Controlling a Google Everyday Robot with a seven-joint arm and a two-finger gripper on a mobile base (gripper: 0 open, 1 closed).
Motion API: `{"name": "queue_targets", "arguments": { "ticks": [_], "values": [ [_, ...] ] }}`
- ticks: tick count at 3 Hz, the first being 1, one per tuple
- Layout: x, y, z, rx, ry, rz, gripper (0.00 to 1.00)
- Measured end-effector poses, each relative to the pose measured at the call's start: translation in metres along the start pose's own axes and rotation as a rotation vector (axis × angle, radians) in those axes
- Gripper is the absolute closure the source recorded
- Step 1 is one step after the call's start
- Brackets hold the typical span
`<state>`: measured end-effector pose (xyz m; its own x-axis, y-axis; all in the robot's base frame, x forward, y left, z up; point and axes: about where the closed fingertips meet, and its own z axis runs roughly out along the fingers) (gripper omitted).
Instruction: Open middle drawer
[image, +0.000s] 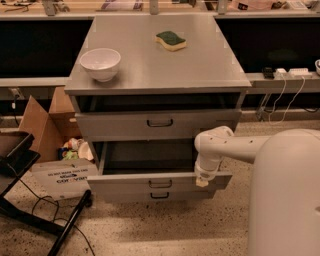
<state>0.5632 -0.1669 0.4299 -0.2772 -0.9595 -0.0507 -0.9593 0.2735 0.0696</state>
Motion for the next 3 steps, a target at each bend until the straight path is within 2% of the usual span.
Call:
{"name": "queue_targets", "arguments": {
  "ticks": [1, 2, 3],
  "values": [
    [-0.001, -0.004, -0.002, 0.0, 0.0, 0.0, 1.0],
    [-0.001, -0.006, -0.003, 0.0, 0.0, 0.0, 1.0],
    [0.011, 0.01, -0.006, -0.007, 0.015, 0.035, 1.0]
  ]
}}
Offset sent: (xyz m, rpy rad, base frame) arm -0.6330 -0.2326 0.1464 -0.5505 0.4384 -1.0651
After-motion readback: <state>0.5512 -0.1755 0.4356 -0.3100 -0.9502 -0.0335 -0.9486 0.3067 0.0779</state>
